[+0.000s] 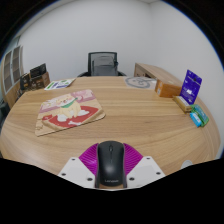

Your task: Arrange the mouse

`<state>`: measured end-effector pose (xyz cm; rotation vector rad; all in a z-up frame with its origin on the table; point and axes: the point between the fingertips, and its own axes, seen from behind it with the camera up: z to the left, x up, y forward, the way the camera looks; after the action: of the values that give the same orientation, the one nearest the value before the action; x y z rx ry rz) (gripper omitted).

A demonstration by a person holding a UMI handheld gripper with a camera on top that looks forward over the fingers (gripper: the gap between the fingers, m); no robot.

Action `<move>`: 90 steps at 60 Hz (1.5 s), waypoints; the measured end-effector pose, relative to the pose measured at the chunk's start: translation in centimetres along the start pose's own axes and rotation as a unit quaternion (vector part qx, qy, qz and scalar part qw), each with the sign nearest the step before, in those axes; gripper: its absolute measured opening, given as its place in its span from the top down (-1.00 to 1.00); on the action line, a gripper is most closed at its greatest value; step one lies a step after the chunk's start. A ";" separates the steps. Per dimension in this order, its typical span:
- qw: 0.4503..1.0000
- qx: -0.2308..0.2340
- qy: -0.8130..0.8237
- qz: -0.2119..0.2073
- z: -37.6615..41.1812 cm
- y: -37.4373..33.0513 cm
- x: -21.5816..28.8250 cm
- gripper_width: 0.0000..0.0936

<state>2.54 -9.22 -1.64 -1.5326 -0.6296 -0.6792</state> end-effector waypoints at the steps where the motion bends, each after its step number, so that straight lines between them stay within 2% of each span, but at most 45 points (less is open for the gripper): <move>1: 1.000 -0.003 -0.003 0.002 0.0 0.0 0.1 0.34; 4: 1.000 -0.008 0.002 0.004 0.1 -0.4 0.8 0.34; 11: 0.999 -0.027 0.007 -0.028 0.2 -2.3 5.7 0.34; 23: 0.996 0.011 0.023 -0.085 5.8 -2.8 16.9 0.34; 30: 0.994 0.032 0.015 -0.101 10.6 0.0 20.3 0.34; 36: 0.995 0.043 0.002 -0.092 14.7 3.9 20.3 0.34; 43: 0.996 0.055 -0.015 -0.072 18.1 7.8 18.0 0.34; 59: 0.999 0.028 -0.028 -0.037 18.7 11.9 13.1 0.29; 69: 0.999 0.024 -0.025 -0.037 18.6 11.8 12.4 -0.06; 71: 0.999 0.019 -0.023 -0.028 18.4 11.7 12.0 -0.38; 73: 0.999 0.011 -0.023 -0.023 18.0 11.4 12.0 -0.86; 74: 0.999 0.008 -0.023 -0.022 17.8 11.1 12.0 -0.88; 76: 0.999 0.005 -0.022 -0.022 17.5 10.2 12.3 -0.76; 80: 0.999 0.007 -0.018 -0.028 16.8 7.3 13.1 -0.86; 90: 0.999 0.011 -0.012 -0.037 14.2 -4.5 14.2 -0.85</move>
<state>9.56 5.19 11.28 -1.5056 -0.7134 -0.7094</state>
